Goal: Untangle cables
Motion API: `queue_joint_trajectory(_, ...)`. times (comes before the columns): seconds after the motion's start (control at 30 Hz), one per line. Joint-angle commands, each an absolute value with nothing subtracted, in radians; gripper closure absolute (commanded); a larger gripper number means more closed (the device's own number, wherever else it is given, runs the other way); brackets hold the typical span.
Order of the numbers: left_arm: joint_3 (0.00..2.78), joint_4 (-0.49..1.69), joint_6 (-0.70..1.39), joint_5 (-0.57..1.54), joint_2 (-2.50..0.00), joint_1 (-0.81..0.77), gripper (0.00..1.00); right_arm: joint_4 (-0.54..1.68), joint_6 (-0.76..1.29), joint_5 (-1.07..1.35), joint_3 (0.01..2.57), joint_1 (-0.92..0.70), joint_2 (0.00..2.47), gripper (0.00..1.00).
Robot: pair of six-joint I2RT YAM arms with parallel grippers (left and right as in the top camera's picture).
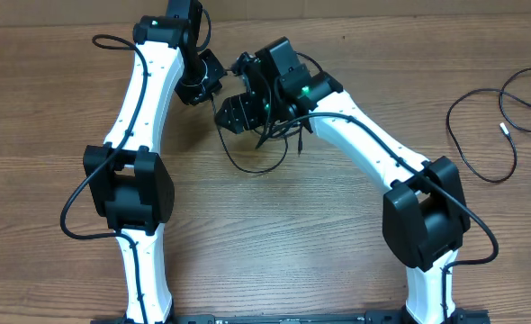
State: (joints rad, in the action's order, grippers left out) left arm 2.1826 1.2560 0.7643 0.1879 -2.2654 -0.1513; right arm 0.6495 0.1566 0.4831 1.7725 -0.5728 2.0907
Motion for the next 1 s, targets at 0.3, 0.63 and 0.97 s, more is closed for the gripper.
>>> queue_joint_trajectory(0.3, 2.181, 1.254, 0.782, 0.328, -2.255, -0.160, 0.87, 0.612, 0.148, 0.487, 1.766, -0.595, 2.093, 0.42)
queue_joint_trajectory(0.63, 2.181, 1.255, 0.782, 0.386, -2.255, -0.160, 0.89, 0.602, 0.148, 0.486, 1.766, -0.595, 2.093, 0.49)
queue_joint_trajectory(0.97, 2.181, 1.248, 0.762, 0.509, -2.255, -0.160, 0.94, 0.599, 0.148, 0.446, 1.766, -0.595, 2.095, 0.57)
